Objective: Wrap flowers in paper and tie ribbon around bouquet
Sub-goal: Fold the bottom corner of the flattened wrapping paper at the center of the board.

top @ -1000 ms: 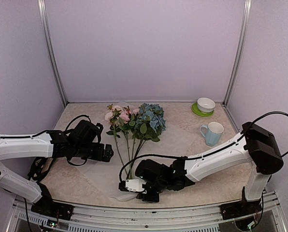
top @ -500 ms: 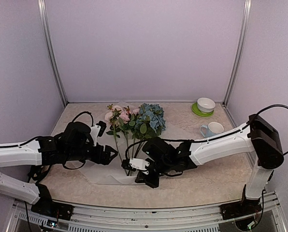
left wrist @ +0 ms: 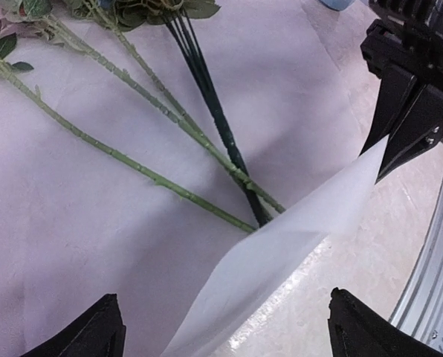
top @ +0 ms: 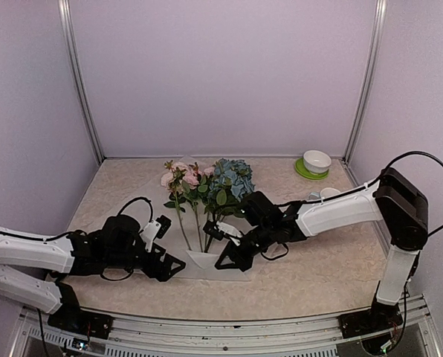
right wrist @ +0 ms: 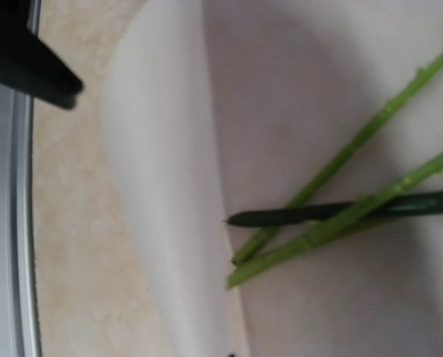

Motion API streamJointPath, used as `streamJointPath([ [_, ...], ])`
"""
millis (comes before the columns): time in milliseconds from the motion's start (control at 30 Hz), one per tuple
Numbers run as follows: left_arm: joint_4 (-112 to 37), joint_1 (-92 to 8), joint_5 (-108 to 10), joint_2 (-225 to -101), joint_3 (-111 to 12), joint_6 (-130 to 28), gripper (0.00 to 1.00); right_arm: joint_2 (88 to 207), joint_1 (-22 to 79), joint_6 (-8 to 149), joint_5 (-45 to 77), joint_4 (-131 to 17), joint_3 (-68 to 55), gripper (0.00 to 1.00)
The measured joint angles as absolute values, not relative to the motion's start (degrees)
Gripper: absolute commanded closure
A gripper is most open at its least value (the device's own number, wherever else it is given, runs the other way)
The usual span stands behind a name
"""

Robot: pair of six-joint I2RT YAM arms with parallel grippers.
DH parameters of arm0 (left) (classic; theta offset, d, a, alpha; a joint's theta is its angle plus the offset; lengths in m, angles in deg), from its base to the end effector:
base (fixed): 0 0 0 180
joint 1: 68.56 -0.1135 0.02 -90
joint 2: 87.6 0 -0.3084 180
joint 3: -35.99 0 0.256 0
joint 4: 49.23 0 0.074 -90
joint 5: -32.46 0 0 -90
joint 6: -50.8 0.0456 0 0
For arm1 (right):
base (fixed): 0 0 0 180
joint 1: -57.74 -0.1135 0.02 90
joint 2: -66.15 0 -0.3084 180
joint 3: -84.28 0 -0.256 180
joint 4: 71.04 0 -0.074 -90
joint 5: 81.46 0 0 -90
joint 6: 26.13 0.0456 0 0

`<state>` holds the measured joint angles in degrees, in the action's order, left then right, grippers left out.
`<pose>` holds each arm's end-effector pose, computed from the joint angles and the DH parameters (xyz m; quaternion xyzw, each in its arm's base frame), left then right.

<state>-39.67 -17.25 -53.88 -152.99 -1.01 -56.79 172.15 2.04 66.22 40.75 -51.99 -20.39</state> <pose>0.1296 -0.1665 0.1987 0.2739 0.8555 -0.2717 0.3454 0.2042 0.3425 0.1935 -0.4903 0.7631 0.3882 0.1629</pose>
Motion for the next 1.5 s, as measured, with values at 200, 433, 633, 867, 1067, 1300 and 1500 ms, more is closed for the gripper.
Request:
streamJointPath([
  [200,-44.4,-17.2,-56.1,-160.3,-0.2,-56.0,0.24,175.1,3.4,67.9,43.3,-52.7,-19.8,0.88],
  [433,-47.5,-19.2,-56.0,-164.6,-0.2,-56.6,0.53,178.6,4.8,69.5,44.4,-52.7,-17.4,0.57],
  [633,-49.3,-19.5,-53.4,-165.5,0.5,-57.9,0.67,178.6,5.2,70.3,45.0,-52.7,-17.2,0.49],
  [867,-49.4,-19.5,-52.2,-167.6,0.7,-59.6,0.88,175.9,5.2,71.9,45.8,-52.8,-22.7,0.46],
  [1067,-49.4,-19.5,-52.0,-167.5,1.1,-60.9,1.0,171.4,5.2,74.1,46.8,-54.4,-30.3,0.63],
  [1300,-49.1,-19.5,-52.5,-165.6,2.5,-63.0,1.0,170.2,5.2,75.7,46.1,-55.1,-33.1,0.97],
  [1500,-47.9,-18.3,-55.6,-163.0,2.9,-64.9,1.0,170.2,5.4,77.2,45.2,-55.1,-33.3,1.0],
])
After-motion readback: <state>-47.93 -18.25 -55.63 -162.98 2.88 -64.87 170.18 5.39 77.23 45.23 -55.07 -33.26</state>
